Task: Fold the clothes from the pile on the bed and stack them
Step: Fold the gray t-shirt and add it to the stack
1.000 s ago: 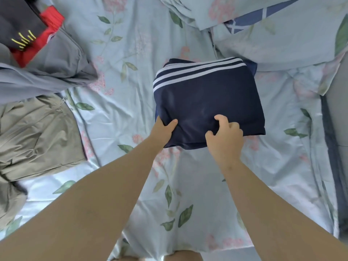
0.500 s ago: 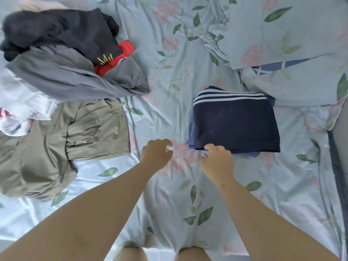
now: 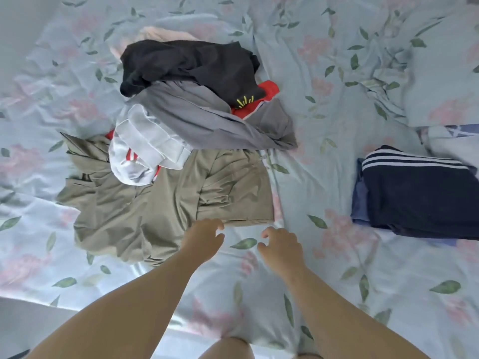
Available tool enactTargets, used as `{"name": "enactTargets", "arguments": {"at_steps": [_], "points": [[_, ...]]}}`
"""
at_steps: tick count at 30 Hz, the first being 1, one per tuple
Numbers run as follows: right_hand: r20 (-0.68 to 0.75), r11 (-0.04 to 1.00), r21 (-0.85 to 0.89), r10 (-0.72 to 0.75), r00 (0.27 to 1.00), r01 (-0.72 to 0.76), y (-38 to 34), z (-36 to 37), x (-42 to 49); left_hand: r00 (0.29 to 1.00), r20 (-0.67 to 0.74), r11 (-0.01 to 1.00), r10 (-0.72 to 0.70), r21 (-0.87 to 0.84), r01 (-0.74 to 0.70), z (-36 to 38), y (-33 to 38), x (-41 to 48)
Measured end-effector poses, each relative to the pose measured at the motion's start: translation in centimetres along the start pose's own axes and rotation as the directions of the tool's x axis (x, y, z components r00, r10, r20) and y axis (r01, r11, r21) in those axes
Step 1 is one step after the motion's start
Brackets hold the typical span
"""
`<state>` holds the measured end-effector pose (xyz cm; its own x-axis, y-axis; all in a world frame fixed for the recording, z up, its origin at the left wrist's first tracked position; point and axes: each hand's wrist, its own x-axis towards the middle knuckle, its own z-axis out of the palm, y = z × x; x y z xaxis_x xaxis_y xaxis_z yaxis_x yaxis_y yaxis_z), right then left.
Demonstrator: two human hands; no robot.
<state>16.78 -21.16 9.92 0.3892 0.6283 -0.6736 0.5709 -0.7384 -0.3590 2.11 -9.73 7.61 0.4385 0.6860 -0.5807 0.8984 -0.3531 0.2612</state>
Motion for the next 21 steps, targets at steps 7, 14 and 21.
{"name": "enactTargets", "arguments": {"at_steps": [7, 14, 21], "points": [[0.066, 0.999, -0.020, 0.044, 0.997, -0.043, -2.8, 3.8, 1.2, 0.997, 0.029, 0.990, -0.077, -0.114, 0.080, 0.5, -6.2, 1.4], [0.073, 0.996, -0.024, 0.085, 0.994, -0.083, -4.8, 4.9, 4.3, 0.995, -0.018, 0.969, -0.100, -0.230, 0.093, -1.2, -8.2, 6.3], [-0.011, 0.997, 0.050, 0.062, 0.998, -0.062, -7.3, 4.2, 9.8, 0.972, -0.190, 0.936, -0.136, -0.348, 0.063, -5.6, -7.8, 13.7]]}}
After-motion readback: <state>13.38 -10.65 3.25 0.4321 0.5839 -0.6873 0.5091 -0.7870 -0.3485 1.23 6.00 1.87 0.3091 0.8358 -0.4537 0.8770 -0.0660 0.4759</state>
